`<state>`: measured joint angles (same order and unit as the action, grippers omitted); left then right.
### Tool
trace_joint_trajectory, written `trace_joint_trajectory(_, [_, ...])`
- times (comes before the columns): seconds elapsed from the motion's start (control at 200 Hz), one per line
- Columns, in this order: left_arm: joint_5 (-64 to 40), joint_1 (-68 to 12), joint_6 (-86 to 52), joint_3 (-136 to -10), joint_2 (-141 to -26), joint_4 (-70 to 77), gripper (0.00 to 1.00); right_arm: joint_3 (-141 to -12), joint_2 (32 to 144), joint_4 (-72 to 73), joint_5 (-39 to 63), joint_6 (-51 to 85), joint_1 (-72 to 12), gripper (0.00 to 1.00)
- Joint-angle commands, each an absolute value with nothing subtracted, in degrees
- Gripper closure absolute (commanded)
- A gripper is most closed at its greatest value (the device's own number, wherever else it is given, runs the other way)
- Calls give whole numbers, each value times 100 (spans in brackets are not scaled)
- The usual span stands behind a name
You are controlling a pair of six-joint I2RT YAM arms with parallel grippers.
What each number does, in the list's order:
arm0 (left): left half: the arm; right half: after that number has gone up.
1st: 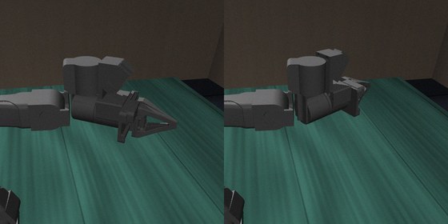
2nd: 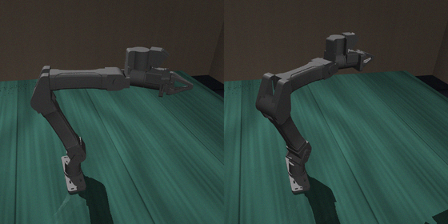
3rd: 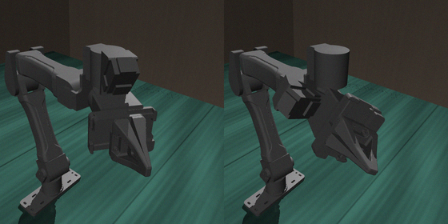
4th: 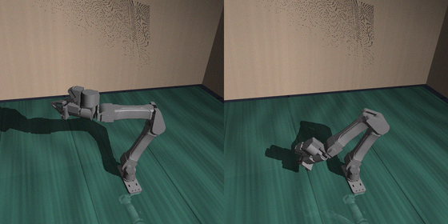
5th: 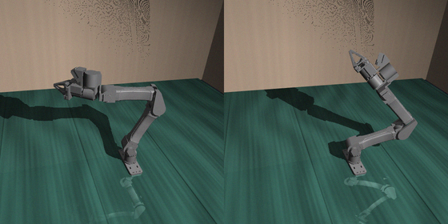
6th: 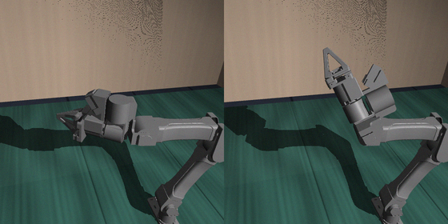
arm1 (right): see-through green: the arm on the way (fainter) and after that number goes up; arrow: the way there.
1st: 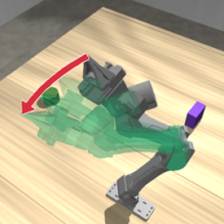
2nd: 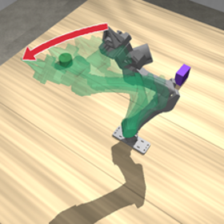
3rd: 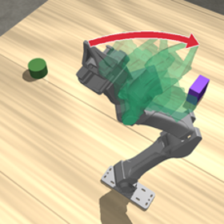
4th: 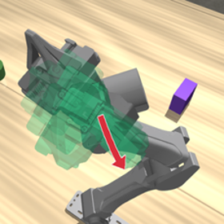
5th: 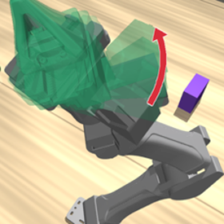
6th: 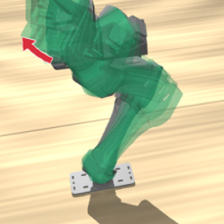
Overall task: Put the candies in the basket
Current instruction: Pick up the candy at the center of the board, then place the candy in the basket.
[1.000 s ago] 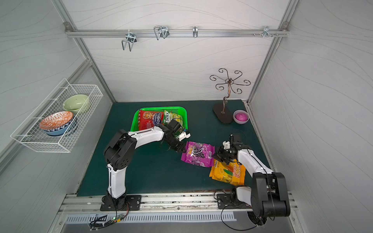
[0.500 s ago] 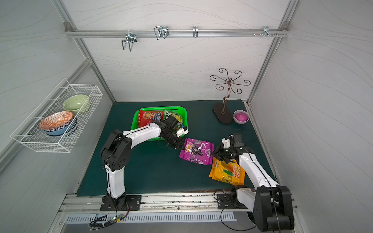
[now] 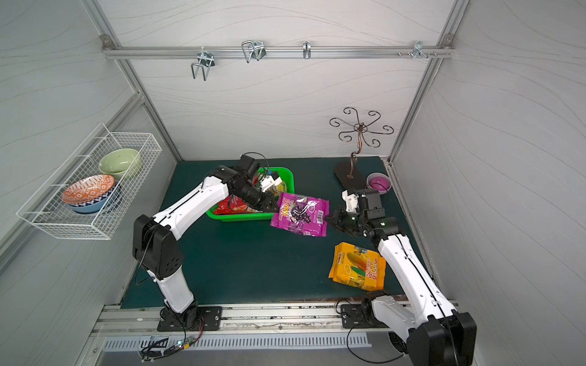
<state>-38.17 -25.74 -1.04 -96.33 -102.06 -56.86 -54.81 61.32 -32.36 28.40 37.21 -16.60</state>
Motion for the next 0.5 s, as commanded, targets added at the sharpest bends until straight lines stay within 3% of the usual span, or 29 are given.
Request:
trace_joint_trajectory(0.0, [-3803,-2206,91,-10152,-9842,-6101,100,-6223,6625,-3033,2669,3434,-1963,100])
trace_joint_trajectory(0.255, [-3511,-1424,392,-10310,-9516,-6108,100,-7785,8237,-2817,2223,2868,-2663,100])
trace_joint_trajectory(0.495, [-3298,-1121,454,-9876,-9451,-5768,100,-8649,9543,-2676,2271,2582,-2749,100])
